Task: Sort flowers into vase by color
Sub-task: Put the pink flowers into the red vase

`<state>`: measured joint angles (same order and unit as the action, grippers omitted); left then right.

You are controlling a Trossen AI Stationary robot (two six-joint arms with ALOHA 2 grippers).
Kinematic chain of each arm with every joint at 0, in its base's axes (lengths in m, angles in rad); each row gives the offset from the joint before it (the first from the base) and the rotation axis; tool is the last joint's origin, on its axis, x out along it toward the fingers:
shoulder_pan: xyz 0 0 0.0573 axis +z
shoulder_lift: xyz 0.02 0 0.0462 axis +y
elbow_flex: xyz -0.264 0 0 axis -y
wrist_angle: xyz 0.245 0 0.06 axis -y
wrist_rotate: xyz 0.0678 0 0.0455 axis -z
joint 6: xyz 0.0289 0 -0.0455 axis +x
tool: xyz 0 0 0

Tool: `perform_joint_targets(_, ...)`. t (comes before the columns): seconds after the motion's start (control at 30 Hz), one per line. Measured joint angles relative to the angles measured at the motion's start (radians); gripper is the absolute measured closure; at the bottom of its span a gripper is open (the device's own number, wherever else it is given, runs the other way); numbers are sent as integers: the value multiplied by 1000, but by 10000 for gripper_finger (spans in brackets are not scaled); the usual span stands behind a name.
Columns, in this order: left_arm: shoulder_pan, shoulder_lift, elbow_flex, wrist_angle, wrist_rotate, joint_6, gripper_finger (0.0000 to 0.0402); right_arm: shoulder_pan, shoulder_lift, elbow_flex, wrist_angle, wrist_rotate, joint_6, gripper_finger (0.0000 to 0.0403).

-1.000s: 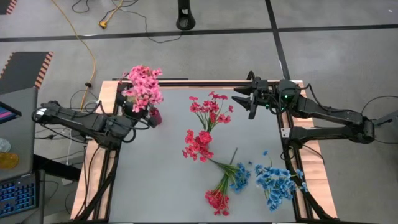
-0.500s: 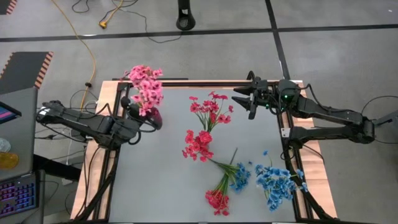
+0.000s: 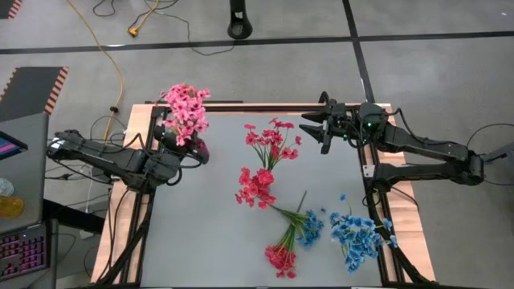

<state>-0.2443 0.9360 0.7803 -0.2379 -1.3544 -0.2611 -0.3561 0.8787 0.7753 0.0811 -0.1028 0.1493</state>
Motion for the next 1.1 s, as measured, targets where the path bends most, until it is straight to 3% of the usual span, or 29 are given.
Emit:
perform_joint_targets(0.17,0,0,0,-36,-23,-43,395,0,0,0,0,0,0,177)
perform_joint_targets(0.43,0,0,0,-182,-30,-240,395,0,0,0,0,0,0,177)
perform_joint_targets(1.1,0,0,0,-397,52,-461,395,0,0,0,0,0,1,177)
